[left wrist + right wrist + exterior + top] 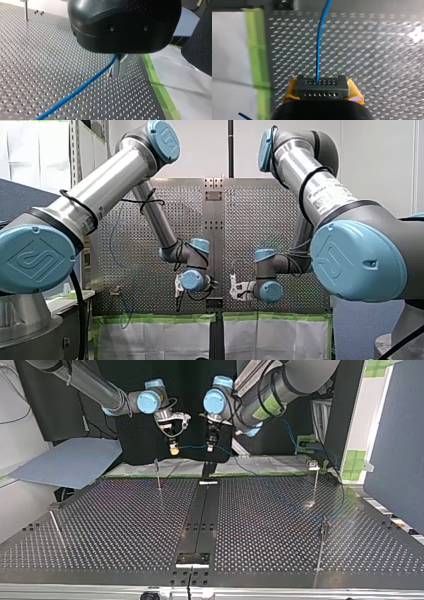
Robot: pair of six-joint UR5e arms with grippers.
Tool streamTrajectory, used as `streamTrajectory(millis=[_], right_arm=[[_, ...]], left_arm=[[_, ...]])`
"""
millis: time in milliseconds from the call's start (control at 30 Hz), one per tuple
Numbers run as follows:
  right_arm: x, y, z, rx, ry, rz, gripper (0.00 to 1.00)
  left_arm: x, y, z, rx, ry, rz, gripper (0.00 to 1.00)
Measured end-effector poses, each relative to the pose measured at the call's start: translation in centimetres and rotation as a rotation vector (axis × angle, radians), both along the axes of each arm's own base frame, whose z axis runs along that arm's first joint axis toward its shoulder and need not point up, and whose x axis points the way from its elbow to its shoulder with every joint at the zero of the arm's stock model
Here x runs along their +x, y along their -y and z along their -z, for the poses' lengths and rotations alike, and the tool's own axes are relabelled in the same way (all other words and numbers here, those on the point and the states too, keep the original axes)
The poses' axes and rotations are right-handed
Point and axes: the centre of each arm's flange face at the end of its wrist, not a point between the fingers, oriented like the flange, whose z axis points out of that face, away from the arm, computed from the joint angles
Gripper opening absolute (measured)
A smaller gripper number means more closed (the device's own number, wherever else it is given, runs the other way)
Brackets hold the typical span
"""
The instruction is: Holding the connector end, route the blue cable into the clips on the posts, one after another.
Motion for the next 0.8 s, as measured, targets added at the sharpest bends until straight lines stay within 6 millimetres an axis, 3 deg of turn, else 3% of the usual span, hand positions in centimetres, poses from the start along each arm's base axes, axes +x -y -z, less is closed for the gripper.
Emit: streamTrajectory(millis=[133,400,533,800], right_arm=[[-1.3,-0.7,1.5,0.019,0.012,0.014,0.00],[-2.1,-0.2,1.8,-0.007,0.032,0.023,0.00],[-3.5,0.7,1.9,-0.011,0.035,0.031,0.00],[-6.9,1.8,2.4,-0.001,0.058,0.042,0.00]], left_arm=[[-0.5,0.6,0.3,-0.009,0.006,0.013,0.00],[-1.7,1.9,2.4,-0.034,0.015,0.042,0.00],[-1.7,2.5,3.5,-0.035,0.015,0.035,0.00],[-1.7,4.9,3.8,-0.033,0.014,0.055,0.00]])
